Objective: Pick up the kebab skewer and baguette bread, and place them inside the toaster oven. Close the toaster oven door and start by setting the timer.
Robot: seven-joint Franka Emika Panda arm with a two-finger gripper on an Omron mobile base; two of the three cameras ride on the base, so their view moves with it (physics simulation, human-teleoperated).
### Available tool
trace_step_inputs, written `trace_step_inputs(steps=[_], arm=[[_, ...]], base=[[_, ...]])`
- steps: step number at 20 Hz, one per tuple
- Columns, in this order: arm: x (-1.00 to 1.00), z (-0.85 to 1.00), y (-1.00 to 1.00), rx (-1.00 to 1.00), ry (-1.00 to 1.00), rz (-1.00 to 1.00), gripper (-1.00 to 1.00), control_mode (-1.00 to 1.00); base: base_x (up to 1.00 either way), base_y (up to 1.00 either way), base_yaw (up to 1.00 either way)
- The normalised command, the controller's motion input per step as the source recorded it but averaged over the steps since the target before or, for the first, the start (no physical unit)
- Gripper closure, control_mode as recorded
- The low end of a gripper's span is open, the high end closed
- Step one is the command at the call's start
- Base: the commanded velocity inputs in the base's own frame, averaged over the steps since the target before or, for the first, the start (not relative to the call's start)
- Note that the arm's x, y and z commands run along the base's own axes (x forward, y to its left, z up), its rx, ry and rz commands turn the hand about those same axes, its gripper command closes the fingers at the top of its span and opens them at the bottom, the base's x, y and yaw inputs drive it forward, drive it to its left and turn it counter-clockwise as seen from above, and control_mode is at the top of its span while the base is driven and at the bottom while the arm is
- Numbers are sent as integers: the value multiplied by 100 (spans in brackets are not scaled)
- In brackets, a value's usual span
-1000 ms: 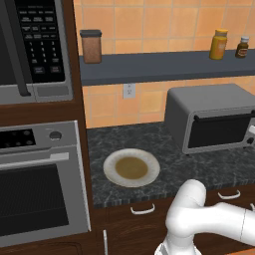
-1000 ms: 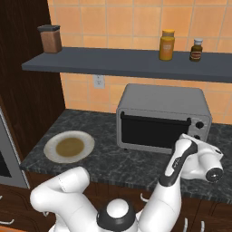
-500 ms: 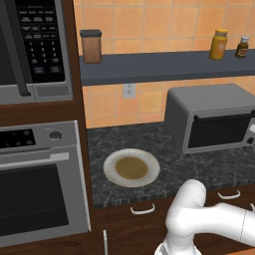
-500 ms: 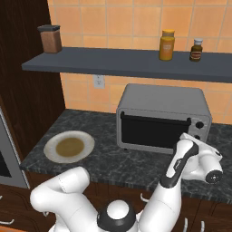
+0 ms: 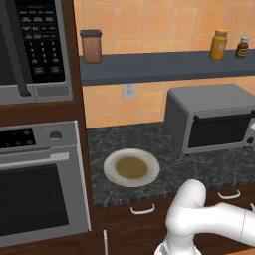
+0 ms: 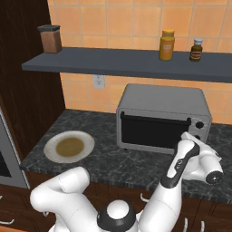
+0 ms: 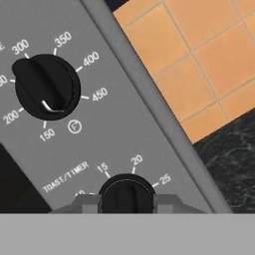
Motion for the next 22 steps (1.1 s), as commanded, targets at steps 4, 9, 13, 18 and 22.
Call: trace_step_inputs(steps=[4,9,13,18,22], arm=[[0,0,0,12,0,0,100,-100],[0,-1,0,10,0,0,100,-100],[0,0,0,12,0,0,100,-100],[0,0,0,12,0,0,100,-100],[0,0,0,13,-1,0,100,-100]], base=[[0,0,0],[0,0,0],[0,0,0],[0,0,0],[0,0,0]])
